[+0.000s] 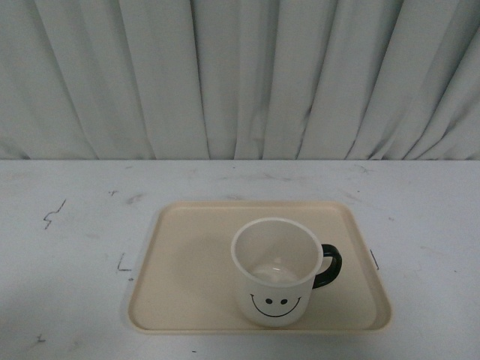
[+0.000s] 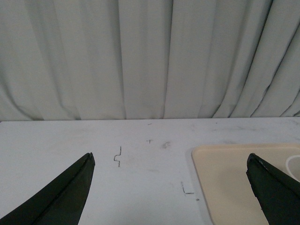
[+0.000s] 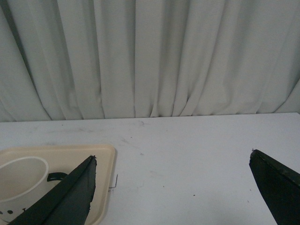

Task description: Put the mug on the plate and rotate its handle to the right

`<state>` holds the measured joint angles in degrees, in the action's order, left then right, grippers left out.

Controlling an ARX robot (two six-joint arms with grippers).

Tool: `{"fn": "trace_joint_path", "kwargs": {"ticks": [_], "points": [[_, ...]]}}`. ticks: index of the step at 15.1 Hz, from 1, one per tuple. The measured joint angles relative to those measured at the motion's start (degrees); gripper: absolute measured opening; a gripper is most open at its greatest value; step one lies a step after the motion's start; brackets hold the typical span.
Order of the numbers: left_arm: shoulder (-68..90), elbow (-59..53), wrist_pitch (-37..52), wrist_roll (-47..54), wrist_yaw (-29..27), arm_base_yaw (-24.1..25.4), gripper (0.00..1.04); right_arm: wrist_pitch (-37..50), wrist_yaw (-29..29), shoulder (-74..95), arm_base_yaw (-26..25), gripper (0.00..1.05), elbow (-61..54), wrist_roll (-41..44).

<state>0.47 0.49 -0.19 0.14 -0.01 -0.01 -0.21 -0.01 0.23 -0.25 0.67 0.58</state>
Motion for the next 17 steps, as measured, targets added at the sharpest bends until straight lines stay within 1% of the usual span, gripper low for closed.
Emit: {"fn": "trace_joint_path", "kwargs": {"ticks": [1,17], "points": [[0.00,0.00,0.00,0.00,0.00,0.00,0.98,0.00,0.00,0.00,0.00,0.97,0.00,0.02],[0.00,0.00,0.00,0.02,0.00,0.00,0.98,0.00,0.00,0.00,0.00,0.98,0.00,0.02]]}}
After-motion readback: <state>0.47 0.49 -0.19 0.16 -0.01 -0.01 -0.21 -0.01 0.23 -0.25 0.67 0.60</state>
